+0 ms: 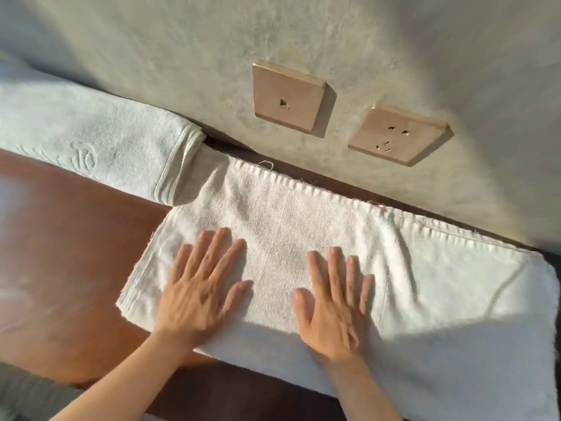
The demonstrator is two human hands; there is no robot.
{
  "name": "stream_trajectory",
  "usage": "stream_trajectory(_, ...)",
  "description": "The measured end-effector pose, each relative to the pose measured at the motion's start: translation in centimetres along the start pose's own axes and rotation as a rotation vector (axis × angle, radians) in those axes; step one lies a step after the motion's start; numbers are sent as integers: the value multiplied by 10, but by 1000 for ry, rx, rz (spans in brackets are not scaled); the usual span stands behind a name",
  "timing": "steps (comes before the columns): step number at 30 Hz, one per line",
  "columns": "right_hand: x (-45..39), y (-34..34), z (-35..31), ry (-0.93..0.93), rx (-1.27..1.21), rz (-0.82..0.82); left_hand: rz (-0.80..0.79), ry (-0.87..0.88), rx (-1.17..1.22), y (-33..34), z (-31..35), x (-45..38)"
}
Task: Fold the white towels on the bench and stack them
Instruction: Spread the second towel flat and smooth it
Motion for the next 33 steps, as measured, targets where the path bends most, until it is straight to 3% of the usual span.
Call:
stream_trajectory(4,6,9,0,38,47,-4,0,-36,-34,-4,-21,15)
stream_trajectory(8,21,3,-4,-26,-108,88,43,-66,8,-13,-26,28)
stream_trajectory(11,24,-5,17,282,-87,182,97,89,88,-13,6,11)
stream_trajectory(13,26,-5,24,498,-92,72,62,275,75,-9,38,-4)
stream_trajectory(14,28,-2,25,522,-88,6,25,342,54,-5,53,-9)
stream_trajectory(16,32,-2,25,465,-128,-27,-68,396,18,4,71,-11)
stream_trajectory(18,36,-12,38,457,-238,39,-110,377,-26,6,77,-9)
stream_trajectory(21,44,-27,76,542,-216,80,-81,346,25,-2,94,-10)
stream_trajectory(25,34,-27,115,547,-125,8,-27,472,85,4,171,-36)
stream_trajectory(29,5,-33,148,404,-113,243,-38,316,77,31,227,-59)
stream_trajectory(33,-8,-23,199,185,-77,-33,78,348,61,45,227,-59)
Point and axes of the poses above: each hand's wrist, its own x-axis away from the middle knuckle, its own y-axis out of the palm, z = x × y, the point moved 1 cm from there along -x, towards the middle knuckle, and after that the axes turned 3 degrees about z, right-handed, at the moved point
